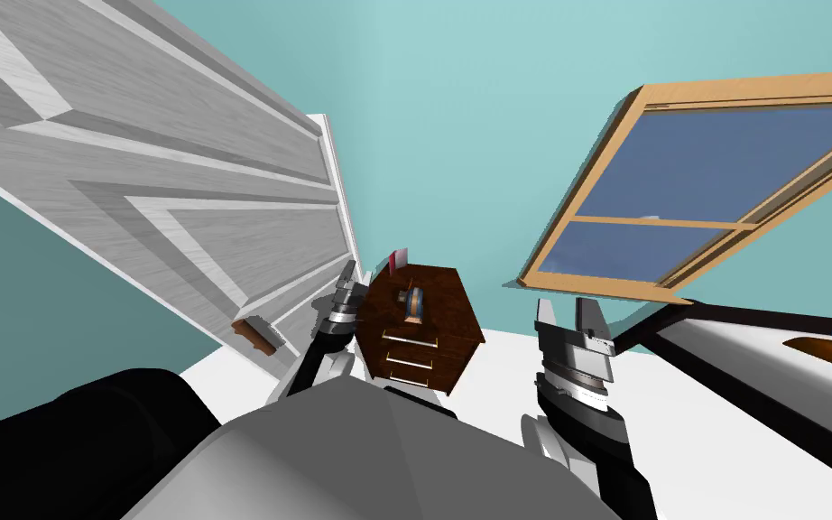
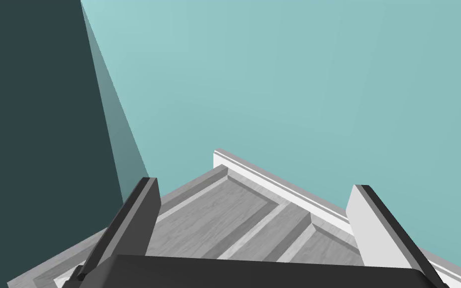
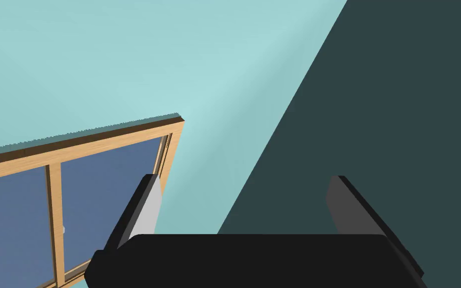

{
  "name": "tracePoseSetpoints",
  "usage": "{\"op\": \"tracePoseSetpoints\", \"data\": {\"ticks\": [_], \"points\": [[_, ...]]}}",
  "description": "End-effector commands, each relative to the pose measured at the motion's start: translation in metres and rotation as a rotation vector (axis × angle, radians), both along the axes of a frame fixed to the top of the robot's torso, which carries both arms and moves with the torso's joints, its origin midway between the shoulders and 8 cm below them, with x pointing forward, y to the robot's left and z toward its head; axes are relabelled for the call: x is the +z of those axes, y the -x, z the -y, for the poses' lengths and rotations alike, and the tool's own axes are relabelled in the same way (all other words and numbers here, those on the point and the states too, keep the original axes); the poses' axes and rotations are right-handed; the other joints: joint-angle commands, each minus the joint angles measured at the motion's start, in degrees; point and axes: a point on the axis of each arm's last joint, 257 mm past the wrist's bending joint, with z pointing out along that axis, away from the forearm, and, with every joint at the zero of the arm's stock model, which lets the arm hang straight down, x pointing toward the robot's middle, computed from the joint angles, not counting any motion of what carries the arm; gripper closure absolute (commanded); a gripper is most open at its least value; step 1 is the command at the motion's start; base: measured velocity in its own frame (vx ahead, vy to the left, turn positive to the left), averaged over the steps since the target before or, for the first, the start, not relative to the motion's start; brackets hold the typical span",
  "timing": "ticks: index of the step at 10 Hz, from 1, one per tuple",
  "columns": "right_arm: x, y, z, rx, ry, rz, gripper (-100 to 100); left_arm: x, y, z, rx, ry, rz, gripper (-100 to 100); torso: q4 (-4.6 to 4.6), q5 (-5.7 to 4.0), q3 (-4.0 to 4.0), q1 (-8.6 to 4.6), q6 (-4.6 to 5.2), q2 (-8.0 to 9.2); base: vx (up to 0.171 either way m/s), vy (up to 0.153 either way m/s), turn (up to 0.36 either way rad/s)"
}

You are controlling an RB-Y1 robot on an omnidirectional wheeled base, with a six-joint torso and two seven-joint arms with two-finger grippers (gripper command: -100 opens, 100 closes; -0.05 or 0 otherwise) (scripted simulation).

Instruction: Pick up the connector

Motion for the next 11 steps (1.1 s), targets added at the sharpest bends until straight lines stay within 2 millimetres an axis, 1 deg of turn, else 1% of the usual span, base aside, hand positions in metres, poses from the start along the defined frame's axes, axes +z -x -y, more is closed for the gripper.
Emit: {"op": "tracePoseSetpoints", "data": {"ticks": [1, 3, 4, 6, 7, 9, 10, 11], "points": [[0.000, 0.000, 0.000, 0.000, 0.000, 0.000, 0, -0.006, -0.007, -0.002, -0.011, -0.022, -0.029, -100, 0.00, 0.00, 0.00, 0.00, 0.00, 0.00, -0.016, -0.103, -0.102], [0.000, 0.000, 0.000, 0.000, 0.000, 0.000, 0, -0.013, -0.018, -0.006, -0.020, -0.049, -0.070, -100, 0.02, -0.11, 0.05, -0.52, 0.02, 0.09, -0.025, -0.152, -0.089], [0.000, 0.000, 0.000, 0.000, 0.000, 0.000, 0, -0.018, -0.024, -0.010, -0.024, -0.064, -0.096, -100, 0.02, -0.13, 0.04, -0.56, 0.02, 0.07, -0.011, -0.167, -0.102], [0.000, 0.000, 0.000, 0.000, 0.000, 0.000, 0, -0.028, -0.039, -0.021, -0.029, -0.093, -0.154, -100, 0.01, -0.17, 0.02, -0.76, 0.02, 0.04, -0.011, -0.213, -0.117], [0.000, 0.000, 0.000, 0.000, 0.000, 0.000, 0, -0.029, -0.040, -0.021, -0.030, -0.097, -0.159, -100, 0.01, -0.18, 0.02, -0.80, 0.01, 0.04, -0.016, -0.141, -0.015], [0.000, 0.000, 0.000, 0.000, 0.000, 0.000, 0, -0.041, -0.057, -0.038, -0.027, -0.118, -0.227, -100, 0.02, -0.13, 0.04, -0.57, 0.01, 0.07, -0.015, -0.181, -0.107], [0.000, 0.000, 0.000, 0.000, 0.000, 0.000, 0, -0.043, -0.058, -0.038, -0.028, -0.128, -0.239, -100, 0.02, -0.17, 0.05, -0.75, 0.01, 0.09, 0.001, -0.164, -0.036], [0.000, 0.000, 0.000, 0.000, 0.000, 0.000, 0, -0.051, -0.067, -0.050, -0.023, -0.138, -0.279, -100, 0.01, -0.16, 0.03, -0.63, -0.01, 0.04, 0.021, -0.150, -0.061]]}}
